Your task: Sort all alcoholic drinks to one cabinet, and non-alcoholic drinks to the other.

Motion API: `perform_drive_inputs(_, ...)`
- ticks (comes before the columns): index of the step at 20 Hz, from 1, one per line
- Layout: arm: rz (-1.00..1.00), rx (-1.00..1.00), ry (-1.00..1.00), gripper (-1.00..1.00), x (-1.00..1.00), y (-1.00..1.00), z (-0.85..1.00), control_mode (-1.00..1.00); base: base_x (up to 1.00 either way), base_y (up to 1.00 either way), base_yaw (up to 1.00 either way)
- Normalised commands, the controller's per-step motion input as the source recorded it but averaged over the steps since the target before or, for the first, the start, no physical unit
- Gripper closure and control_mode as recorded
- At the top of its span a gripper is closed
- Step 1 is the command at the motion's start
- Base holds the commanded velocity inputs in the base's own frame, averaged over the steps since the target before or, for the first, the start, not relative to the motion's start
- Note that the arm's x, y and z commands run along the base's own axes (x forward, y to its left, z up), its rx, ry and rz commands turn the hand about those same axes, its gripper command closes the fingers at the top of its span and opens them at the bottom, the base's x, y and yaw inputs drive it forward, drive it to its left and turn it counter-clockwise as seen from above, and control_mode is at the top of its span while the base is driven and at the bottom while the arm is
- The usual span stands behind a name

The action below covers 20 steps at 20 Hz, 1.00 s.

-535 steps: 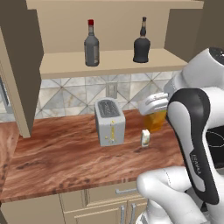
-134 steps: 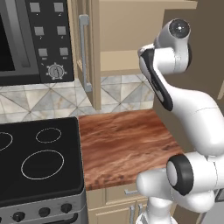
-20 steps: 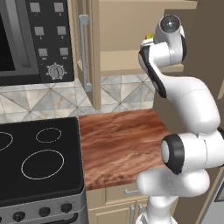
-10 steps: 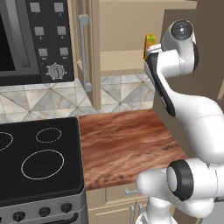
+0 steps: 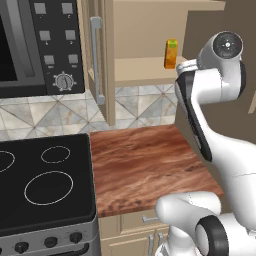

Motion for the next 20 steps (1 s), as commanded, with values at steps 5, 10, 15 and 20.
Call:
perform_drive_inputs(5,0.00,0.00,0.00,-1.00,-0.72,0.10,-0.01,-1.00,0.00,0.00,0.00)
perform_drive_inputs(10,0.01,0.00,0.00,-1.00,-0.60,0.17,-0.04,-1.00,0.00,0.00,0.00)
perform_drive_inputs(15,0.03,0.01,0.00,-1.00,-0.45,0.16,-0.02,-1.00,0.00,0.00,0.00)
perform_drive_inputs(20,0.05,0.05,0.00,-1.00,-0.40,0.10,0.00,-1.00,0.00,0.00,0.00)
